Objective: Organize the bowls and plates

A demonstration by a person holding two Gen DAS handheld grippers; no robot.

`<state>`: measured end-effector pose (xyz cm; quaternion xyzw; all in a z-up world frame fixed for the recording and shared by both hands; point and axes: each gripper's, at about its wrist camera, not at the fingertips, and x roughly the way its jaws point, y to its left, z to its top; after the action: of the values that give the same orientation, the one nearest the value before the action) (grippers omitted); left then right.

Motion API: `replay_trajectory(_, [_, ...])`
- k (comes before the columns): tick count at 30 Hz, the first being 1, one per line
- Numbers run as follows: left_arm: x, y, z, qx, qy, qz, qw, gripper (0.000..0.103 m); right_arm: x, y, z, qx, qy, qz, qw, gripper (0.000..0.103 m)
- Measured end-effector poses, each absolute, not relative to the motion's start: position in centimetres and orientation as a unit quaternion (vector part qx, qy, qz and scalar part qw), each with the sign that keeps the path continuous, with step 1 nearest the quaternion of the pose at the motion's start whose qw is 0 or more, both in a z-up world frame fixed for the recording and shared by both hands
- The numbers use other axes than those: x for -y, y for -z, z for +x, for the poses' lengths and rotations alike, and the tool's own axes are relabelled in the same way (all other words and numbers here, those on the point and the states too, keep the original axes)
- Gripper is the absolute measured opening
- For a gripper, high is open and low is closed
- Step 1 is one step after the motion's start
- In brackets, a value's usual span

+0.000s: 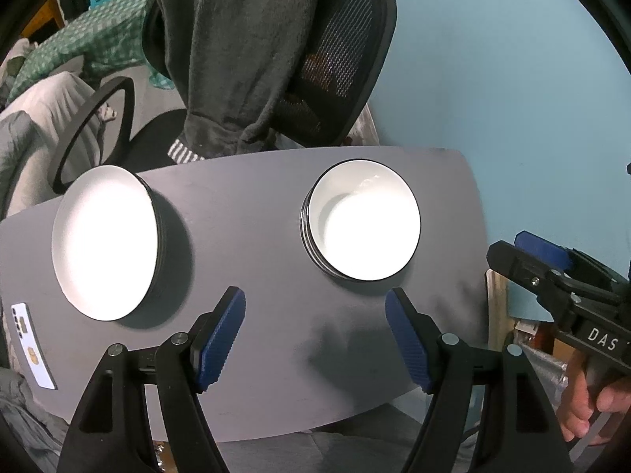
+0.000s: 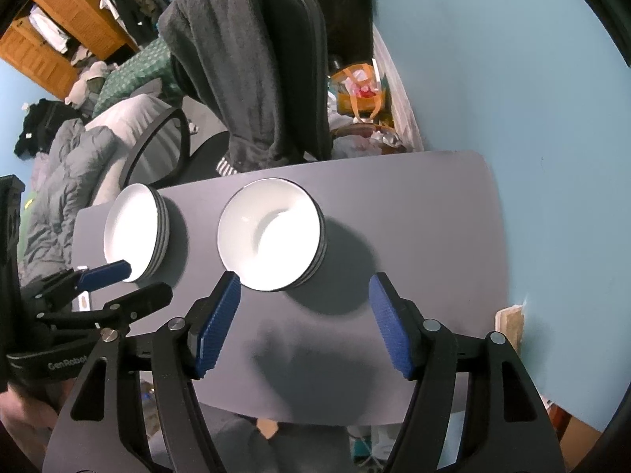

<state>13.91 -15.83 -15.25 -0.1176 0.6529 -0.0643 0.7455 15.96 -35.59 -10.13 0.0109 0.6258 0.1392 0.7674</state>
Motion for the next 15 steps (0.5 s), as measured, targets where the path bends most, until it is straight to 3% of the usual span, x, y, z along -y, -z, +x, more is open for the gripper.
replay_trajectory(15, [14.8, 21.3, 17.6, -0.684, 0.038, -0.156, 0.712, 0.077, 35.7, 15.6, 20.3, -0.665, -0.175, -0.001, 0.726, 0.067])
